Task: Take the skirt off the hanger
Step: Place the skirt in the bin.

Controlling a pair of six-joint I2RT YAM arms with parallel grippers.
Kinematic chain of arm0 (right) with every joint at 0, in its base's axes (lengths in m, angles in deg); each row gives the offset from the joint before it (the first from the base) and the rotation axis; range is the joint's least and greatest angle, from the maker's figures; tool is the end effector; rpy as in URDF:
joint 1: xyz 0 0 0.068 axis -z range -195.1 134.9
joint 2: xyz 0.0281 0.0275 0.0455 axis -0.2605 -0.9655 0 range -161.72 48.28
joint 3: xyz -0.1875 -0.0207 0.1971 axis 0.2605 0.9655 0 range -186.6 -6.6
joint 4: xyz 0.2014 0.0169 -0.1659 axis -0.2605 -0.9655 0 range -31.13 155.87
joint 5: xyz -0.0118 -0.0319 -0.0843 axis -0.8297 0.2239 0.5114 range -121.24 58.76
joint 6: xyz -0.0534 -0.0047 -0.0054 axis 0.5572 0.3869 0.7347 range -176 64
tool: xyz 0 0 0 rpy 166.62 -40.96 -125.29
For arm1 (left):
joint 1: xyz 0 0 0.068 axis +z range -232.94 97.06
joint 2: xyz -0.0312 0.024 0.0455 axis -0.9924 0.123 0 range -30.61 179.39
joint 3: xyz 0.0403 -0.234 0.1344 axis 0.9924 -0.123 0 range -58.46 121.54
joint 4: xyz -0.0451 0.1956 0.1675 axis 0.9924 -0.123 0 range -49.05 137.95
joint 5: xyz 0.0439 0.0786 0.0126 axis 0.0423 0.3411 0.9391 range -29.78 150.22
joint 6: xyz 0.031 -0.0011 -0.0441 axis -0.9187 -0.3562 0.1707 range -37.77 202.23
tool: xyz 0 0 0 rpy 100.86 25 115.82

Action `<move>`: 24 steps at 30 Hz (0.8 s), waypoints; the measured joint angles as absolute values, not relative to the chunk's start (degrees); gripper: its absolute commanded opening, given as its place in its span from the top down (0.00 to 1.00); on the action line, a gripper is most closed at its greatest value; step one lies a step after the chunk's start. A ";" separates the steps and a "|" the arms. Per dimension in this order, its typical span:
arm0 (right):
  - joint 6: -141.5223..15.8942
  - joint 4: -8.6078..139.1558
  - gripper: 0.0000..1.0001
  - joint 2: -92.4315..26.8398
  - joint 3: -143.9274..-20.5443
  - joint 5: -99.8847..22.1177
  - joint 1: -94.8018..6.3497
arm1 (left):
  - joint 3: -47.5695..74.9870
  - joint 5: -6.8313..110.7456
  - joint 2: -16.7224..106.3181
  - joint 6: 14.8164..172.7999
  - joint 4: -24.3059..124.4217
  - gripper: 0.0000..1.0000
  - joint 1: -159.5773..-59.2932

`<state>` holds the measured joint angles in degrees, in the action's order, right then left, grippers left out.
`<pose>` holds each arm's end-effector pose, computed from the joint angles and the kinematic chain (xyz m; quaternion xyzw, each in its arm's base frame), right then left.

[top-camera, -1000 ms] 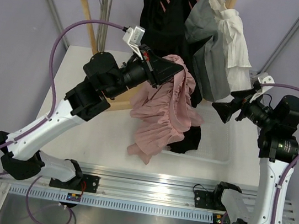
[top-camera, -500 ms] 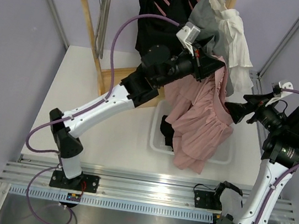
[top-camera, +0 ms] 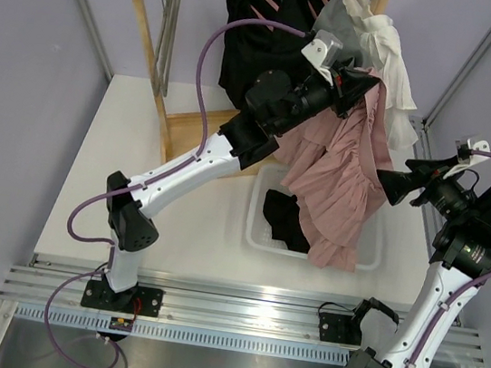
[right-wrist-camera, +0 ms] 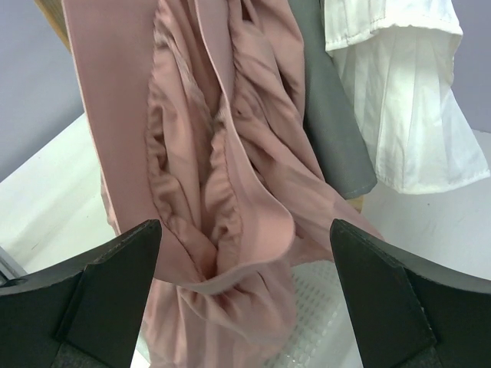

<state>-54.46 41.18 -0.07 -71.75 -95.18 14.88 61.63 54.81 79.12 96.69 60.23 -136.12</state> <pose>0.1464 -0.0476 0.4267 -0.1799 0.7055 0.2330 0.6446 0.2612 -0.3544 0.5073 0.2207 0.5095 -0.4845 0.6760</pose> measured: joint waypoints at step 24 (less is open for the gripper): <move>-53.23 40.61 0.01 0.54 -69.15 -98.68 17.54 | 11.62 46.87 65.49 104.66 80.40 1.00 -142.68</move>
